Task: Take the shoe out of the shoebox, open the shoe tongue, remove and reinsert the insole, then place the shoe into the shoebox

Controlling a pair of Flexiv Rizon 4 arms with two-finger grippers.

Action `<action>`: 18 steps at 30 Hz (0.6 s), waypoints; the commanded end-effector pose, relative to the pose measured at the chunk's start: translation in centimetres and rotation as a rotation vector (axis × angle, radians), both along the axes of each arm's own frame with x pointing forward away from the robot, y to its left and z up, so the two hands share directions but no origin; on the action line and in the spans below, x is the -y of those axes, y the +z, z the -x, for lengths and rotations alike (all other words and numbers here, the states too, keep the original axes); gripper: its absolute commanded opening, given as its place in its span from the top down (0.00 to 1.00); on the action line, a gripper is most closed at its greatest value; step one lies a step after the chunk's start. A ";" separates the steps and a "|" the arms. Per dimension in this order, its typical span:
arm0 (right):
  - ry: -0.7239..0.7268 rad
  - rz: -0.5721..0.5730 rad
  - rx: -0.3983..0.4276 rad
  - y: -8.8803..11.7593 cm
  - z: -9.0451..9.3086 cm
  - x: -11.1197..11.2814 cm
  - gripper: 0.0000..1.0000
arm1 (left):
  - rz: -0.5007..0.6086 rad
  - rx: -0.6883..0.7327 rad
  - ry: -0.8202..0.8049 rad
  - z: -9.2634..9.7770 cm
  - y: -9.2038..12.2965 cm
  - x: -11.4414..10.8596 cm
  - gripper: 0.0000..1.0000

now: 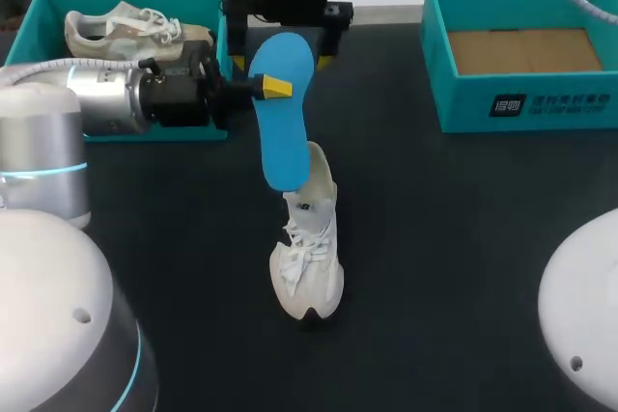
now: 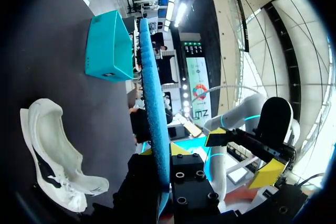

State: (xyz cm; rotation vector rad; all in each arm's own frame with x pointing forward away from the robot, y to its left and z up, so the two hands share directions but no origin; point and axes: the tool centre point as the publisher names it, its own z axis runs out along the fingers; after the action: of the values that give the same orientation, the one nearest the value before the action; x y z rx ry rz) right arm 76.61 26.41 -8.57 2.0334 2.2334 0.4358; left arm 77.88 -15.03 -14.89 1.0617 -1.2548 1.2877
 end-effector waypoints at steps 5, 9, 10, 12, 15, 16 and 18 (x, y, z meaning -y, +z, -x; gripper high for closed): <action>-0.038 0.047 0.017 0.0 0.0 -0.6 0.00 | -0.001 0.000 0.001 0.1 0.0 0.0 1.00; -0.008 0.004 -0.015 -0.1 0.1 -0.6 0.00 | -0.001 0.000 0.001 0.1 0.0 0.0 1.00; -0.026 -0.080 0.005 -0.1 0.1 -0.3 0.00 | -0.001 0.000 0.001 0.1 0.0 0.0 1.00; -0.014 -0.203 -0.021 -0.1 0.1 0.5 0.00 | -0.001 0.000 0.001 0.1 0.0 0.0 1.00; 0.002 -0.362 -0.028 -0.4 0.2 1.6 0.00 | -0.001 0.000 0.001 0.1 0.0 0.0 1.00; -0.010 -0.379 -0.020 -0.4 0.3 2.0 0.00 | -0.001 0.000 0.001 0.1 0.0 0.0 1.00; -0.005 -0.465 -0.008 -0.4 0.3 2.8 0.00 | -0.001 0.000 0.001 0.1 0.0 0.0 1.00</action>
State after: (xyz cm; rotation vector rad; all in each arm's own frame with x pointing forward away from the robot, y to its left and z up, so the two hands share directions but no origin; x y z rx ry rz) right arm 76.62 27.22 -8.07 2.1385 2.1914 0.5004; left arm 77.89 -15.03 -14.90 1.0615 -1.2550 1.2873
